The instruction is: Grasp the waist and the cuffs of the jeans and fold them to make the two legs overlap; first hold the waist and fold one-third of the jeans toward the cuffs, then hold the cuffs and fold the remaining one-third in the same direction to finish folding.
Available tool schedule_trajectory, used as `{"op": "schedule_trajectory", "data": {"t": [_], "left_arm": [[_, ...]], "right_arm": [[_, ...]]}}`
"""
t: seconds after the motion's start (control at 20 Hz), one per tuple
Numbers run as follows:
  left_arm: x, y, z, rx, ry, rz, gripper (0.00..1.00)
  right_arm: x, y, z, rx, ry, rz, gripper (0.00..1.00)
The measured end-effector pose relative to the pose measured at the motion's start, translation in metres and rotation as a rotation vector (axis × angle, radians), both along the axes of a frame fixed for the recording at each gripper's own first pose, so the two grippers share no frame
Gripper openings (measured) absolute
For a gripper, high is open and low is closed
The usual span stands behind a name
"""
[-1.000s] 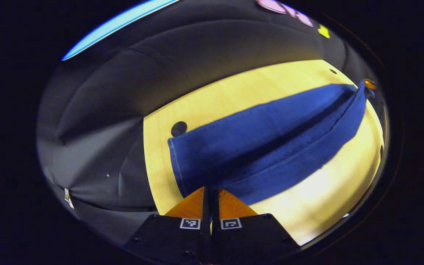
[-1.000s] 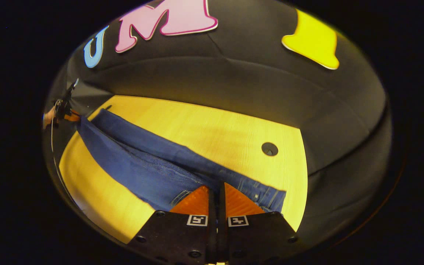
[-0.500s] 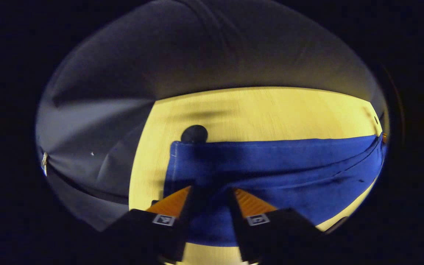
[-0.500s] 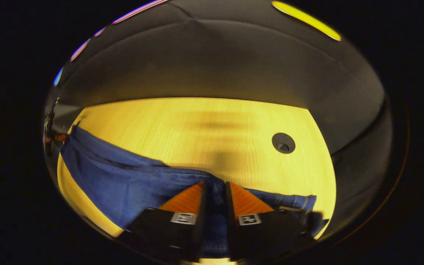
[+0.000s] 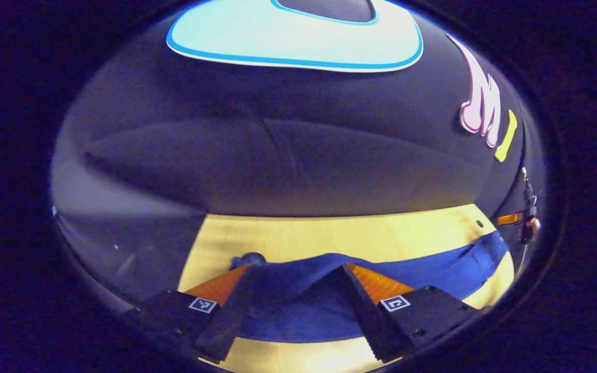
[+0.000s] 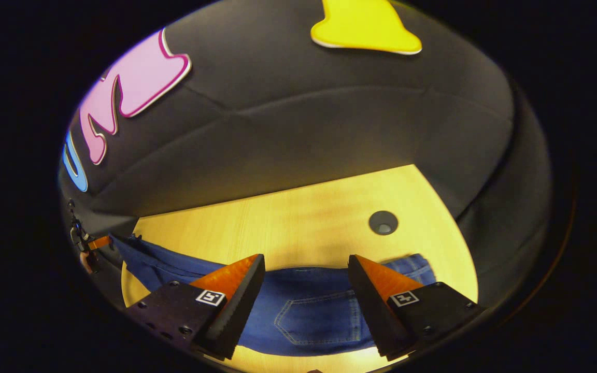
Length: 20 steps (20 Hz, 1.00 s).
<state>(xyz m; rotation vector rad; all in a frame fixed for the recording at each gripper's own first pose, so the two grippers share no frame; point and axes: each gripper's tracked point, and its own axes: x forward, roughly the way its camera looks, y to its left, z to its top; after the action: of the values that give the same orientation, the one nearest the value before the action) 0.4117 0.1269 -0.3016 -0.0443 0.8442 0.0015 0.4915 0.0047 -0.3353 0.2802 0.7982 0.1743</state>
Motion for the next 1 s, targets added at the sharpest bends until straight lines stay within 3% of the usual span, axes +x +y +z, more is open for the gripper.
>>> {"op": "schedule_trajectory", "data": {"t": [0.1,0.25,0.35,0.5,0.65,0.85,1.0], "left_arm": [[-0.005,0.008,0.002,0.096,0.032,0.040,0.99],[0.006,0.011,0.039,0.156,-0.086,0.068,0.98],[0.007,0.020,0.061,0.282,-0.124,0.090,0.98],[-0.009,0.000,0.092,0.277,-0.148,0.048,0.99],[-0.037,-0.018,0.105,0.253,-0.179,0.000,0.98],[-0.065,-0.035,0.088,0.244,-0.135,-0.044,0.98],[-0.078,-0.041,0.072,0.256,-0.090,-0.059,0.98]], "right_arm": [[-0.013,-0.017,0.011,-0.040,-0.021,-0.001,0.99],[-0.039,-0.029,0.021,-0.064,-0.025,0.013,0.99],[-0.058,-0.044,0.018,-0.043,0.000,-0.035,0.99],[-0.090,-0.073,-0.002,0.053,0.083,-0.207,0.99],[-0.124,-0.106,-0.054,0.109,0.214,-0.374,0.99],[-0.123,-0.119,-0.111,0.244,0.333,-0.590,0.99],[-0.118,-0.128,-0.126,0.241,0.379,-0.659,0.99]]}}
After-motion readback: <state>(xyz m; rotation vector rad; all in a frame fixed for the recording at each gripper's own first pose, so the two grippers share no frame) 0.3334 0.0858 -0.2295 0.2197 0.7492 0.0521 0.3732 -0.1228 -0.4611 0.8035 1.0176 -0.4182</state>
